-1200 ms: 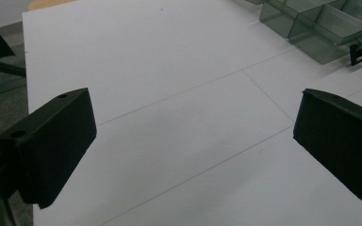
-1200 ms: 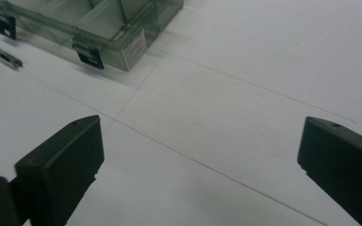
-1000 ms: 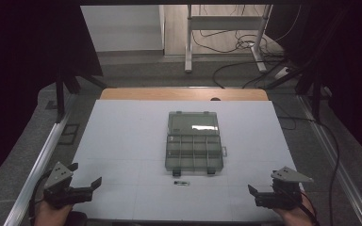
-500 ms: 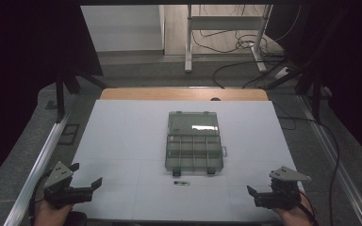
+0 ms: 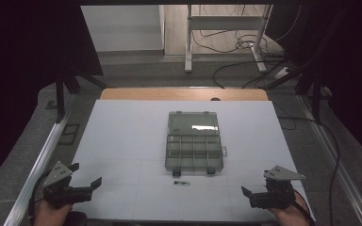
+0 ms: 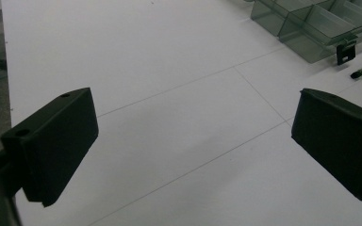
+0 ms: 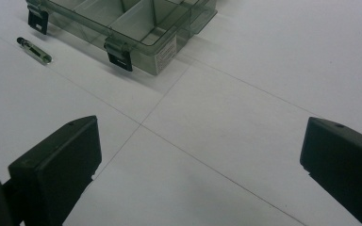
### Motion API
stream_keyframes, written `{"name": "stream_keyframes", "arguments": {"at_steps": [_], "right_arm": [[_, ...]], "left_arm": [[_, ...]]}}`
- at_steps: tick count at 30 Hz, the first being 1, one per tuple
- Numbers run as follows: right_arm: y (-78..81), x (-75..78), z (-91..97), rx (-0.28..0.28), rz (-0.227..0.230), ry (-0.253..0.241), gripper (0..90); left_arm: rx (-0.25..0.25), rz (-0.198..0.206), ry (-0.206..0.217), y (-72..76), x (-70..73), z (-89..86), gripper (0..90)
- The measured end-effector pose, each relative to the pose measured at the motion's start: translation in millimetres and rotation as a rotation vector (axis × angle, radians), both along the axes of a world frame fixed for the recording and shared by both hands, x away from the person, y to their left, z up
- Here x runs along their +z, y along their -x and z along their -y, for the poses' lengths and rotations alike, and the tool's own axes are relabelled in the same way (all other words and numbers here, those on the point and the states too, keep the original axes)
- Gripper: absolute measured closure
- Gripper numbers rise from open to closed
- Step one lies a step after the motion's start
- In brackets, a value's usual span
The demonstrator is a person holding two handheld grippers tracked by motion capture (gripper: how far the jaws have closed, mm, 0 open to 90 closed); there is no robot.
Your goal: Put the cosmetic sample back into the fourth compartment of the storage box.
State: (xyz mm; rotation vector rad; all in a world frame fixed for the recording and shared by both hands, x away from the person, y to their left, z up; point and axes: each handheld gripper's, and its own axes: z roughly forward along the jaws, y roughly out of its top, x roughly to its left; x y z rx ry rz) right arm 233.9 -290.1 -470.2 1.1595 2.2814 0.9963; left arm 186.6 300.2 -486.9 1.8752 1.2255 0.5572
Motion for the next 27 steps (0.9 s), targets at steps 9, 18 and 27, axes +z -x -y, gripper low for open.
{"name": "stream_keyframes", "arguments": {"at_steps": [9,18,27], "right_arm": [[-1.9,-0.8,-1.9,0.011,-0.015,-0.007,0.0],[-4.9,-1.5,-13.2,0.056,-0.018,0.006,0.0],[-9.9,-1.7,-23.9,0.091,-0.018,0.006,0.0]], "left_arm": [[-0.002,-0.004,0.001,-0.5,-0.1,-0.1,1.4],[0.002,-0.007,0.005,-0.8,-0.2,-0.6,1.4],[0.003,-0.008,0.006,-1.1,-0.4,-0.6,1.4]]}}
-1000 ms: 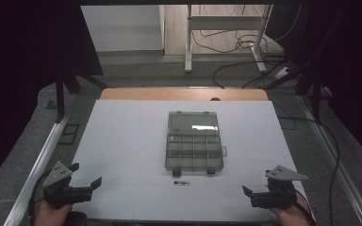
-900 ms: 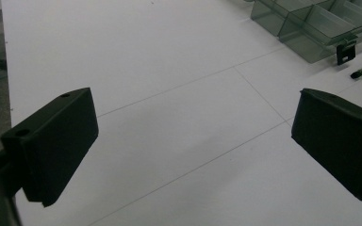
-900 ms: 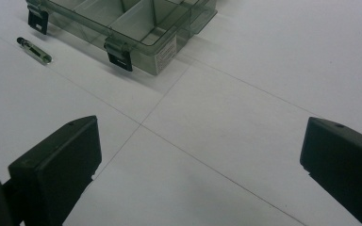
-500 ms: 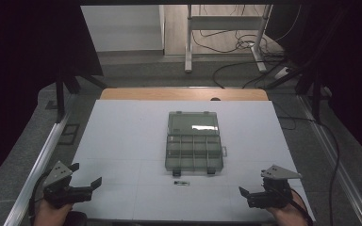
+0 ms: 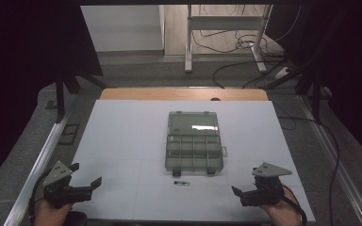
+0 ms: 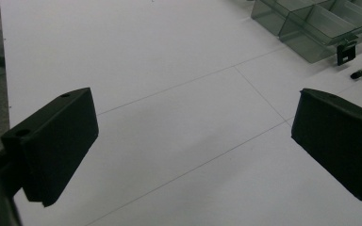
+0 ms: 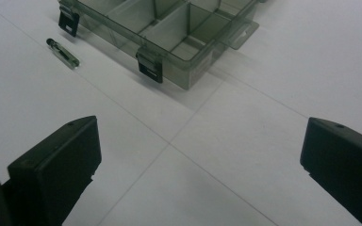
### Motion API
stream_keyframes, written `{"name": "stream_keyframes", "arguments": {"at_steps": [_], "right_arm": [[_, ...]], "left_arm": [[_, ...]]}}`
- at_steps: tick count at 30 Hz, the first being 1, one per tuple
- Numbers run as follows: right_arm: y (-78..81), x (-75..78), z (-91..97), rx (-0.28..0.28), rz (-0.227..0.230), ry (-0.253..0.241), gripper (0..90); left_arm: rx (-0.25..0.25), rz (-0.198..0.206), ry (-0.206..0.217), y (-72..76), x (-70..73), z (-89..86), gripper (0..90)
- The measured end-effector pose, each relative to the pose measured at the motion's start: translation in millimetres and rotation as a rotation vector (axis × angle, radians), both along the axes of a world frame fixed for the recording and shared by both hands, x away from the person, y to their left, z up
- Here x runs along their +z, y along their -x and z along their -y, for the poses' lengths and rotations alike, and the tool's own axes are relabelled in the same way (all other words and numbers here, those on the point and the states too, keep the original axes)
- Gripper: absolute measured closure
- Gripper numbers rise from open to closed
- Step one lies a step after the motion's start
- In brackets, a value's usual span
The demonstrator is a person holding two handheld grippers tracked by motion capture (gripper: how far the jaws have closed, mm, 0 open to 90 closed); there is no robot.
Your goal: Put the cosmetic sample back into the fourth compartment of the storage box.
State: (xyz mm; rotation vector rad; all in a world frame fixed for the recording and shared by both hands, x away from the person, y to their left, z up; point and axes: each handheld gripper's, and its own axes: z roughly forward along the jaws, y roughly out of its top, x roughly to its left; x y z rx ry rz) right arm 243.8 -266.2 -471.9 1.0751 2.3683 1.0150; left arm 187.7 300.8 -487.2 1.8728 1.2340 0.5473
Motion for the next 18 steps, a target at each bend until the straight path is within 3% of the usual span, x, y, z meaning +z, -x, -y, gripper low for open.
{"name": "stream_keyframes", "arguments": {"at_steps": [11,18], "right_arm": [[-8.8,-0.1,-11.7,0.063,-0.018,-0.038,0.0],[-11.1,1.0,-17.5,0.076,-0.026,-0.066,0.0]], "left_arm": [[0.0,-0.003,0.0,-0.4,-0.1,-0.1,1.4],[0.001,-0.004,0.0,-0.6,-0.1,-0.3,1.4]]}}
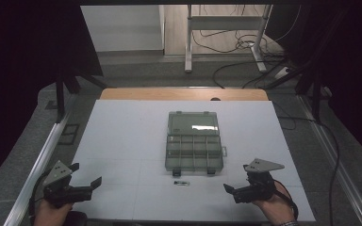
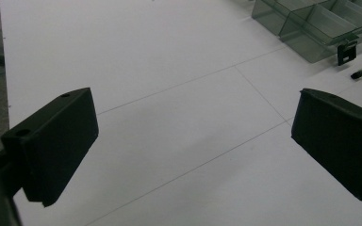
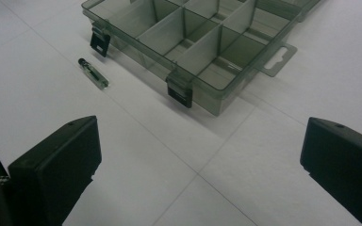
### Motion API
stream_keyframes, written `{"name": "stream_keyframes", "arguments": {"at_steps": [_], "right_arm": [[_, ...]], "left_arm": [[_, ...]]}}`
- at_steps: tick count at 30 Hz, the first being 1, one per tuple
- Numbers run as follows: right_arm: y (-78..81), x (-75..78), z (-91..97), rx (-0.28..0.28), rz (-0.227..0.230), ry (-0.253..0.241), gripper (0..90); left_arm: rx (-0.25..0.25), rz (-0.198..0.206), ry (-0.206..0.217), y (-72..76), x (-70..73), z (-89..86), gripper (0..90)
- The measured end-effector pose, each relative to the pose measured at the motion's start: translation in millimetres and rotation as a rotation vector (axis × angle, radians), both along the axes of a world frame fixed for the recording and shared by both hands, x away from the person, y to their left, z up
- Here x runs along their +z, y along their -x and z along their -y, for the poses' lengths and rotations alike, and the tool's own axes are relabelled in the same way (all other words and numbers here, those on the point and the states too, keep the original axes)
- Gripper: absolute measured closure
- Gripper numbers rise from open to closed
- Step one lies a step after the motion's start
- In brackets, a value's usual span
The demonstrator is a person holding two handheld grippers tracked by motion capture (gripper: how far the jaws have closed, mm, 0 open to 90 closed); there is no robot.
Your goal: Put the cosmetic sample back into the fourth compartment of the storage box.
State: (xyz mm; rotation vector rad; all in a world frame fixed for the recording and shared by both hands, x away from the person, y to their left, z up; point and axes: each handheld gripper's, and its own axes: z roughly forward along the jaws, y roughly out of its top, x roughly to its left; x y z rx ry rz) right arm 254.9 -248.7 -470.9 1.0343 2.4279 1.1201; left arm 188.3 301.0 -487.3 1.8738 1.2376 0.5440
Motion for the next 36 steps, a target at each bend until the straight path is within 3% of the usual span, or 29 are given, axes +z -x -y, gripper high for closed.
{"name": "stream_keyframes", "arguments": {"at_steps": [19,36], "right_arm": [[-6.8,-4.0,-30.1,0.076,-0.058,-0.006,0.0],[-11.2,-9.4,-55.0,0.097,-0.097,0.078,0.0]], "left_arm": [[-0.002,-0.003,0.003,-0.2,-0.1,-0.1,1.4],[-0.004,0.0,0.004,-0.1,0.0,-0.4,1.4]]}}
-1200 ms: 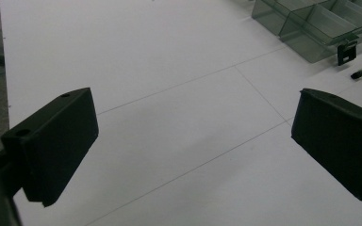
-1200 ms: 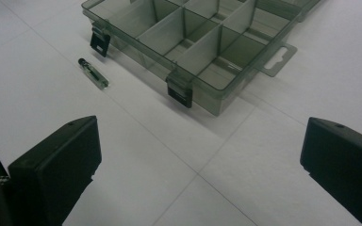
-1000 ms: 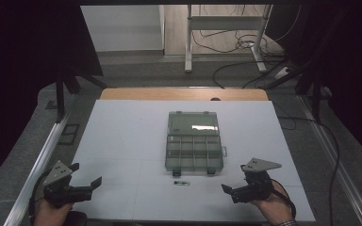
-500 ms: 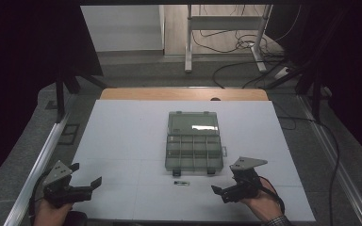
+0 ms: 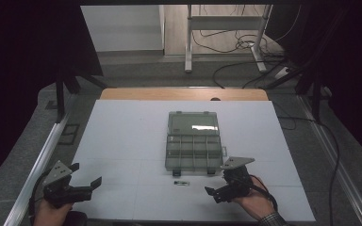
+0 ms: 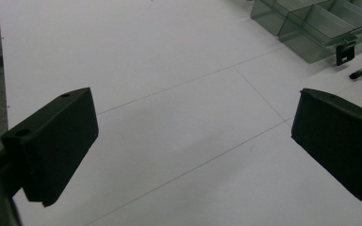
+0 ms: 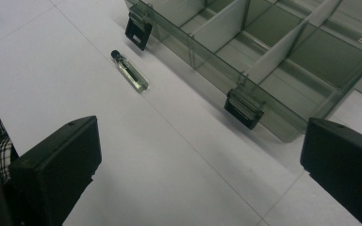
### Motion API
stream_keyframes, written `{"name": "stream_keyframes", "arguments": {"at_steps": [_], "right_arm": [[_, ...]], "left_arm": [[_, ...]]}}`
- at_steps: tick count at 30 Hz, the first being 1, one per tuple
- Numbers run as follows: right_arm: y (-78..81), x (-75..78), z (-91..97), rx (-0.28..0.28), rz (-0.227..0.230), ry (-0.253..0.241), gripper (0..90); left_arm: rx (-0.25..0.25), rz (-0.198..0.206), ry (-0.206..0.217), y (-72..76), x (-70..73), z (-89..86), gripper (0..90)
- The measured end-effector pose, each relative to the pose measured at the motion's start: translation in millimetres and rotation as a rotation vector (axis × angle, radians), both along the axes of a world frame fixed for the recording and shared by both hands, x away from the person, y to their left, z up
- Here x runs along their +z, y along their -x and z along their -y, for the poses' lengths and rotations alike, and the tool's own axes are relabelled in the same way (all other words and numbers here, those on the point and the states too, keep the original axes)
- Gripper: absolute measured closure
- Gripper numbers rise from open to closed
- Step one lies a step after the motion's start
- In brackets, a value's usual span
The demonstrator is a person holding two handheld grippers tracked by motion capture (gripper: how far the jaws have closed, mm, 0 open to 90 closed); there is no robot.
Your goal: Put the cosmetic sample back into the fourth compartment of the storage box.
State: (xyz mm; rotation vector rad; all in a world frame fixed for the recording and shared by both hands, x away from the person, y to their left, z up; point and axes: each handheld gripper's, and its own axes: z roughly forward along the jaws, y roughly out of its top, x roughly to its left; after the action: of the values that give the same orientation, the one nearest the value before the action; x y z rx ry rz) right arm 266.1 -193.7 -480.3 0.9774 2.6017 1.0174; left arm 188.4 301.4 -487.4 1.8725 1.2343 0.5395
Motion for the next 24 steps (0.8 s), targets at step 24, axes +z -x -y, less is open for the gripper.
{"name": "stream_keyframes", "arguments": {"at_steps": [24], "right_arm": [[-11.3,-9.5,-39.0,0.052,-0.084,0.061,16.2]], "left_arm": [[-0.003,0.0,0.002,-0.1,-0.1,-0.2,1.4]]}}
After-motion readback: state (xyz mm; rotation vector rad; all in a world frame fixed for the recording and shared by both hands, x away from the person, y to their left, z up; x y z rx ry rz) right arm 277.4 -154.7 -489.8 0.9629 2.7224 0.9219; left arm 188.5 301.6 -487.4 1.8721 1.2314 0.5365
